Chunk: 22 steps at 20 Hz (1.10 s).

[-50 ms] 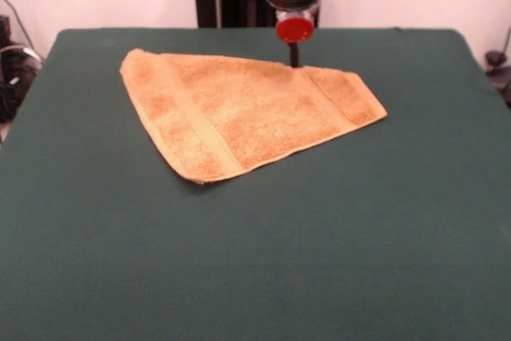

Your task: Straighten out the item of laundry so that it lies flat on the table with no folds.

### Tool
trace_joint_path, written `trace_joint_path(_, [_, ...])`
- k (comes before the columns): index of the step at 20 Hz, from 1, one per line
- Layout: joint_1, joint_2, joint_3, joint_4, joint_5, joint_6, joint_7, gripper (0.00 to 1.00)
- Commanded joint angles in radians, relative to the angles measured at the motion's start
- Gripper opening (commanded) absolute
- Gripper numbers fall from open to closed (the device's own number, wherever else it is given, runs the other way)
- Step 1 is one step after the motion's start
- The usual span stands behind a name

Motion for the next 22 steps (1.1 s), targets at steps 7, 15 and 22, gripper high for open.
trace_joint_path(7, [0.026, -0.031, -0.029, -0.102, -0.017, 0.133, 0.121, 1.00])
trace_joint_path(15, [-0.014, 0.070, 0.011, -0.206, -0.005, 0.028, 0.095, 1.00])
trace_joint_path(22, [-0.019, 0.104, -0.003, -0.274, -0.022, 0.042, 0.083, 1.00])
